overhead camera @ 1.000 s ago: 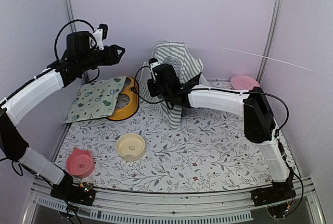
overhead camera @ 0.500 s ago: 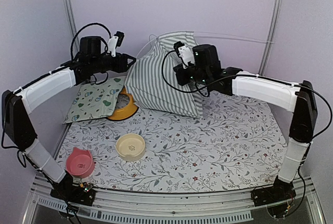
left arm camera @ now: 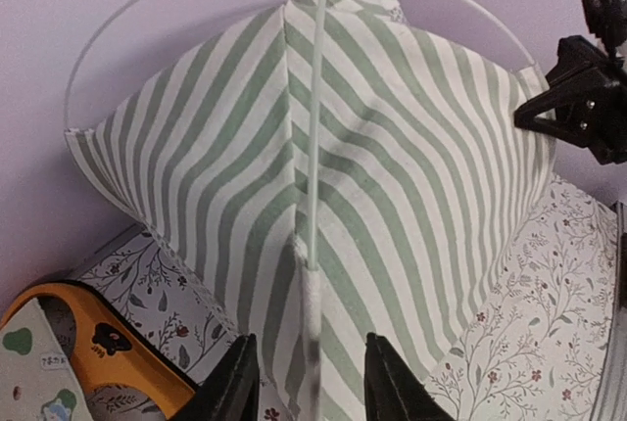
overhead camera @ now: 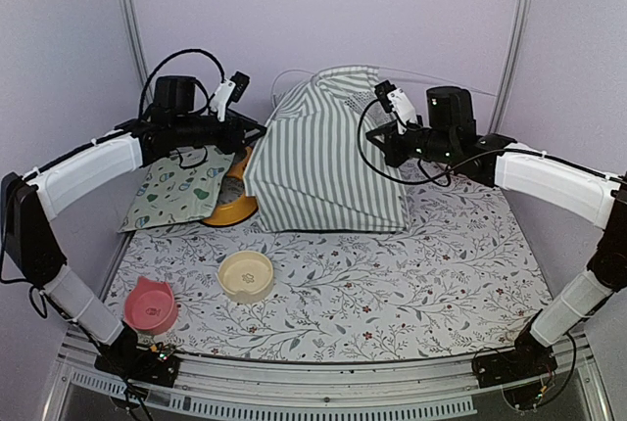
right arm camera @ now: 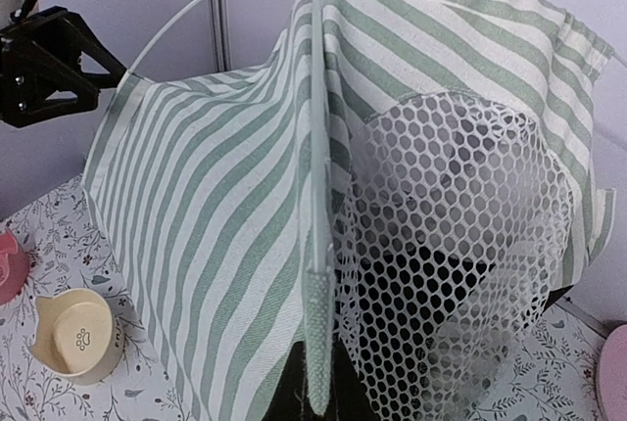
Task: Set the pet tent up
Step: Rotate the tent at the center of the board, then adjust the tent at the center of the board.
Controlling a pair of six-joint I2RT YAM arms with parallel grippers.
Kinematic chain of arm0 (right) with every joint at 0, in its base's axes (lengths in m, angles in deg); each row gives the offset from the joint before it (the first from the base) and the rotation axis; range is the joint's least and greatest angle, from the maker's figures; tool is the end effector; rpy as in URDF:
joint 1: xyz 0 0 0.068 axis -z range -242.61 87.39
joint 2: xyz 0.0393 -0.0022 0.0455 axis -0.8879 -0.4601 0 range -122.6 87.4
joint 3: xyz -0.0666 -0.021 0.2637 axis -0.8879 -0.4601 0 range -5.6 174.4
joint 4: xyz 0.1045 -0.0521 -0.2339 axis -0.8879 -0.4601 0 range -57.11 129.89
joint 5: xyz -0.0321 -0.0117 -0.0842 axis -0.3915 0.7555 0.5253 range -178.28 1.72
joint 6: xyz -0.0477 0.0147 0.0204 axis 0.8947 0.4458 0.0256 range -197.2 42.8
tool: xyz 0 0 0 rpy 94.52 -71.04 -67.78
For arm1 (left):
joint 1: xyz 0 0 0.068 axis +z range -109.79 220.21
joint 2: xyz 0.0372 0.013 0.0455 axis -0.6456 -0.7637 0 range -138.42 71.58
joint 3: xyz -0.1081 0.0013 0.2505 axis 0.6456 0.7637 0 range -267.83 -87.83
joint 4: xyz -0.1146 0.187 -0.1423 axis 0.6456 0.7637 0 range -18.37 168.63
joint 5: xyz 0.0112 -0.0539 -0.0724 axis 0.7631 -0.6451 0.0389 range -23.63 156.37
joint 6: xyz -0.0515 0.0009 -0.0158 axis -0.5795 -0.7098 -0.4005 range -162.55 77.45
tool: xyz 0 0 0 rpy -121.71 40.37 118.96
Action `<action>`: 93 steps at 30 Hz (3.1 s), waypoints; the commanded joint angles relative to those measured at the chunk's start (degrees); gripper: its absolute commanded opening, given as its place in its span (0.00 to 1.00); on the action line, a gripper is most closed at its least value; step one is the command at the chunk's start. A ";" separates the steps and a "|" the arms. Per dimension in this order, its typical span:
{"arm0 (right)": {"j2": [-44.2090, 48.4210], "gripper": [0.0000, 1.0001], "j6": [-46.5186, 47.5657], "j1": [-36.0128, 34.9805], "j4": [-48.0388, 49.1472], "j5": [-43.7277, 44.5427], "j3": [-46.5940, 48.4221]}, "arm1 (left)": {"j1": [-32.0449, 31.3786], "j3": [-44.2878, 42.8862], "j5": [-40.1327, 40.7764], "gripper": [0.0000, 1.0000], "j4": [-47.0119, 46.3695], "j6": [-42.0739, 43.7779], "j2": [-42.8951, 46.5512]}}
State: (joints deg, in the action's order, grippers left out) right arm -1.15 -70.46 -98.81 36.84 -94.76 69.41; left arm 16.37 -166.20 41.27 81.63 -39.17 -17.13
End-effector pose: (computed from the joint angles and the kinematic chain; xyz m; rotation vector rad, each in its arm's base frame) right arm 0.2965 0.2219 0.3472 -0.7629 1.7226 0.4597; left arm 0.3282 -0.1615 0.3556 0.7421 1.7991 -0.6592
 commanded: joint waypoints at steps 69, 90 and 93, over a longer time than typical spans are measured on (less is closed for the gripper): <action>-15.75 0.21 -49.45 -9.15 11.49 -0.91 14.81 | -16.23 2.18 12.74 0.00 -3.43 -0.13 -4.11; -16.04 0.00 -48.82 -5.04 11.08 -2.82 17.99 | -16.24 5.94 13.06 0.37 -8.17 -1.89 -2.56; -15.39 0.00 -49.95 -3.86 12.02 -5.17 18.32 | -16.22 12.65 13.84 0.45 -15.23 -4.02 0.73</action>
State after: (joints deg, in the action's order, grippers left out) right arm -17.15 -118.30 -106.29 47.05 -99.59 85.08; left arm 0.90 -160.49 54.25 75.21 -40.72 -20.58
